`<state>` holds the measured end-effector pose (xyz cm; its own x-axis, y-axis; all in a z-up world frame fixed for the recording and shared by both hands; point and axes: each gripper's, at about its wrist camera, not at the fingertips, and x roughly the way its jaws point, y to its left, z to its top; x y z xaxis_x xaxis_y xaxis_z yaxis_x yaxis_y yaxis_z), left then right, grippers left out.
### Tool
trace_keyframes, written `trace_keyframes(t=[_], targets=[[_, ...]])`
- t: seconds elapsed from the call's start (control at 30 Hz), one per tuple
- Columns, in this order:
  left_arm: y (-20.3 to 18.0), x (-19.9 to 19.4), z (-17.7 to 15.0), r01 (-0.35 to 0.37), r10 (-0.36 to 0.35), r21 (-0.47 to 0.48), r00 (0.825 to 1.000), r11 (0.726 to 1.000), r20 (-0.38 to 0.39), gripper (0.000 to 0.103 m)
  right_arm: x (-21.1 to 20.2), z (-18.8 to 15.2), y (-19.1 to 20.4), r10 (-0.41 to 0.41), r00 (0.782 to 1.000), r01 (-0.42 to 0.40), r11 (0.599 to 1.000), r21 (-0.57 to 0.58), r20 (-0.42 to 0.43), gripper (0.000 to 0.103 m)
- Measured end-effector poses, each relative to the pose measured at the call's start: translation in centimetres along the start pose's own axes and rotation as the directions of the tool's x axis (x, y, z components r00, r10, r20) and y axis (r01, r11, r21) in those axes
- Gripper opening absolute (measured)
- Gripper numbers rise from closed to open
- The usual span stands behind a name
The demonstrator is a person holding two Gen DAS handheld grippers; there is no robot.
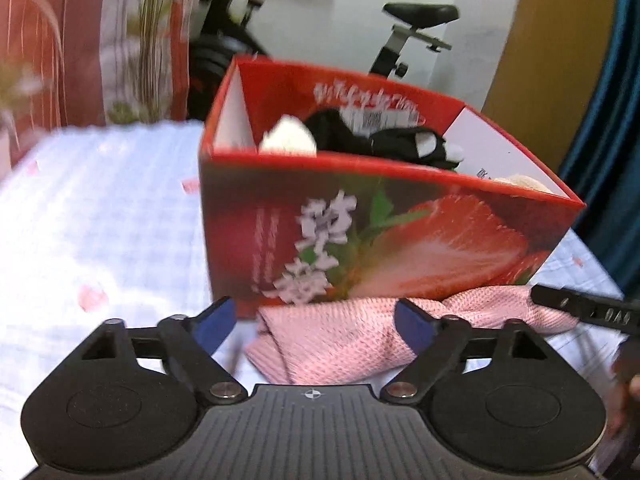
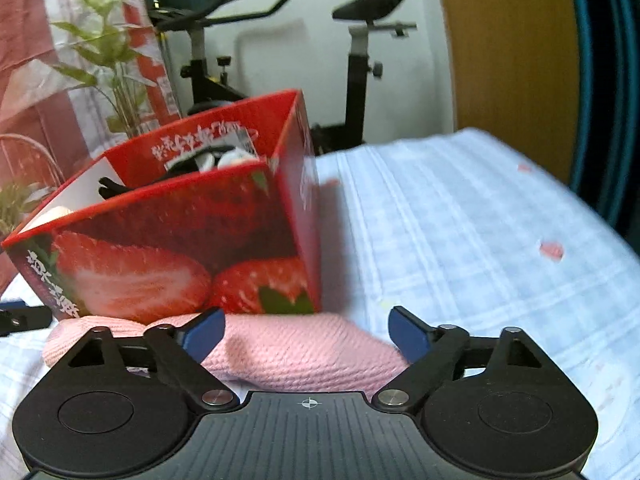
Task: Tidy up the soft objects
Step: 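Move the left tool down to the pink knitted cloth, then close the left tool on the pink knitted cloth, then lift the pink cloth with the left tool over the red box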
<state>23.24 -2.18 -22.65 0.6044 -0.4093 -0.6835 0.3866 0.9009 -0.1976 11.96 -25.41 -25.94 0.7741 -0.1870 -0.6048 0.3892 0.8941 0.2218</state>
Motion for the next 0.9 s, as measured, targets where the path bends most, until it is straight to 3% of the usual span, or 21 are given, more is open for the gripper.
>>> trace_keyframes(t=[0.13,0.2,0.27,0.47,0.7,0.9], targets=[[0.4,1.6,-0.6,0.025,-0.027,-0.054,0.999,0.998,-0.034,0.077,1.3,-0.7,0.8,0.004,0.999,-0.003,1.000,0.008,-0.041,0.079],[0.1,2.2,-1.2,0.026,-0.028,-0.044,0.998,0.999,-0.050,0.066,1.8,-0.9,1.0,-0.001,0.999,0.002,1.000,0.009,-0.054,0.078],[-0.2,2.5,-1.5,0.008,-0.009,-0.020,0.999,1.000,-0.048,0.062,2.0,-0.8,1.2,-0.014,0.999,0.014,1.000,0.005,-0.053,0.078],[-0.6,2.2,-1.7,0.020,-0.020,0.003,0.998,1.000,-0.056,0.038,1.9,-1.3,1.9,-0.015,0.998,0.012,0.998,-0.056,-0.056,0.051],[-0.4,1.2,-3.0,0.036,-0.036,0.000,0.998,0.999,-0.057,0.031,1.2,-1.8,2.2,0.038,0.996,-0.043,0.997,-0.057,-0.085,0.026],[-0.1,-0.7,-4.8,0.047,-0.048,-0.018,0.997,0.999,-0.055,0.031,-0.2,-2.7,1.9,0.081,0.991,-0.087,0.995,-0.050,-0.105,0.020]])
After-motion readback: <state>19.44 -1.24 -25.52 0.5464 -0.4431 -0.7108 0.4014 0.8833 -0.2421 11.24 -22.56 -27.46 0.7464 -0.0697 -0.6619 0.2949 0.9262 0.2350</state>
